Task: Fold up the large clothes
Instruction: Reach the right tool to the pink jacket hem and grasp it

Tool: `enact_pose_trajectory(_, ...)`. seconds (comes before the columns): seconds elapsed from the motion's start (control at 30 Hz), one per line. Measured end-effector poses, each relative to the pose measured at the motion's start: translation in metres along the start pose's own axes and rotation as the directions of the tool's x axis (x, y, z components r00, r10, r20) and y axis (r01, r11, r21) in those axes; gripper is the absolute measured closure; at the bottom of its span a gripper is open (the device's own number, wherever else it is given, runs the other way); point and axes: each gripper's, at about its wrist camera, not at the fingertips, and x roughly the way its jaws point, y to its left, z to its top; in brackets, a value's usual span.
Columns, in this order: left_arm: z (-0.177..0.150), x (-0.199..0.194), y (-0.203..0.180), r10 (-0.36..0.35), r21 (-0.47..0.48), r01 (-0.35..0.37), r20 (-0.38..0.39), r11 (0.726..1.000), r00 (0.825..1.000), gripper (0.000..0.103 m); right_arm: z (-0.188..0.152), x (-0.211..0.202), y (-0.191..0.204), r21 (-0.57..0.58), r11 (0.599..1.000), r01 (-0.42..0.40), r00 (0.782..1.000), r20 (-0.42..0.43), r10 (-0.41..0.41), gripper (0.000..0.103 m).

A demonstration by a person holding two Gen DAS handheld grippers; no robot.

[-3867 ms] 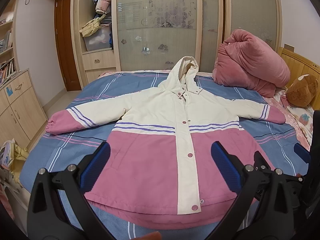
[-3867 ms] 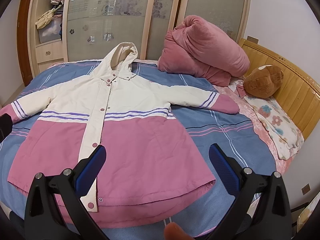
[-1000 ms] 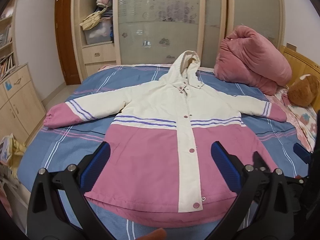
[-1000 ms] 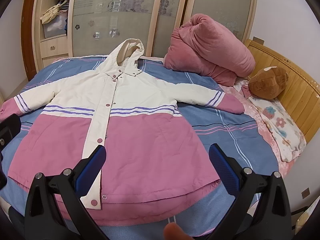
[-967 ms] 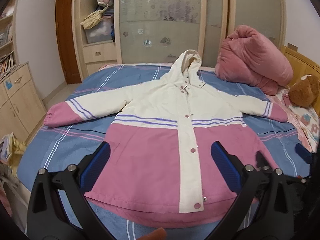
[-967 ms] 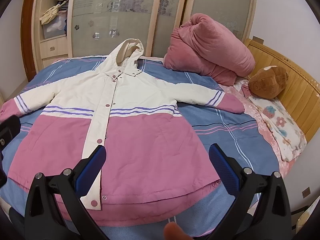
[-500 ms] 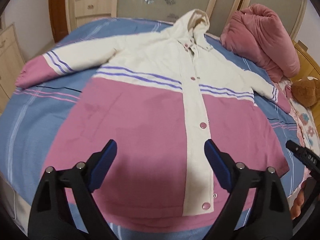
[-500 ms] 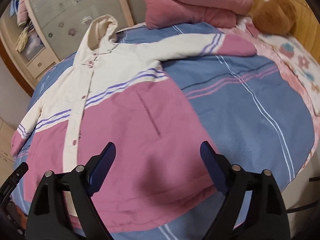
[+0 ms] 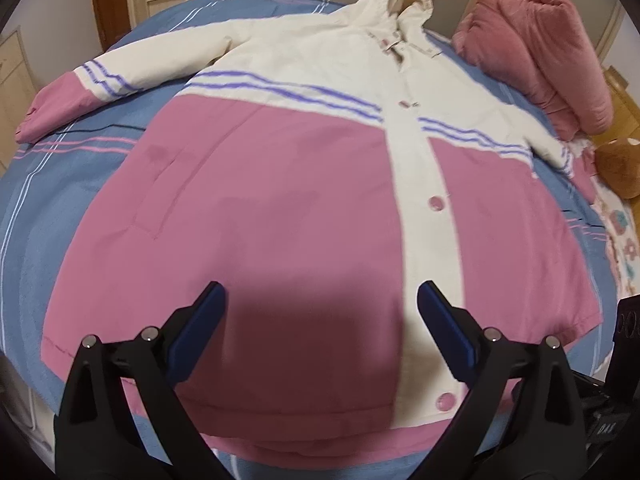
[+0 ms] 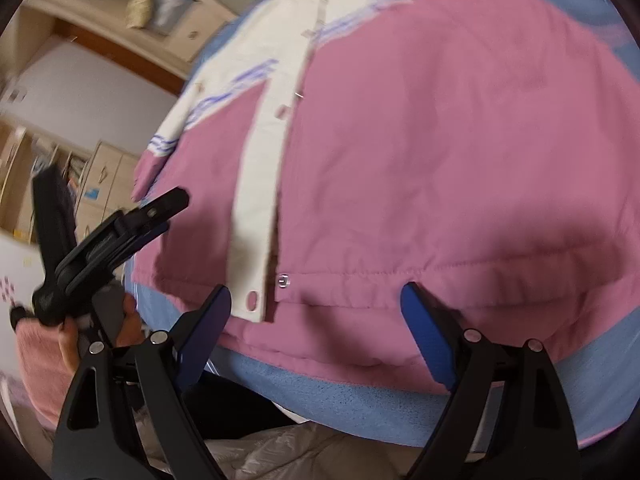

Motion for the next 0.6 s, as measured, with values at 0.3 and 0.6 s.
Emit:
enact_pose_trajectory(0.3,-0.009,0.002,-0.006,0.026,0.055,-0.027,0.004,0.998,1.000,0.005,-0.016,-0.007,0.003,-0.069,0.996,0.055,0.998,0.043,-0.053,0.015)
enact_pose_trajectory(0.6,-0.020,0.012,-0.009,0.042,0.083,-0.039,-0.031,0.996,0.999,0.004,0.001,-0.010,-0.008,0.027,0.984,0.175,0.969,0.171,-0.177,0.074)
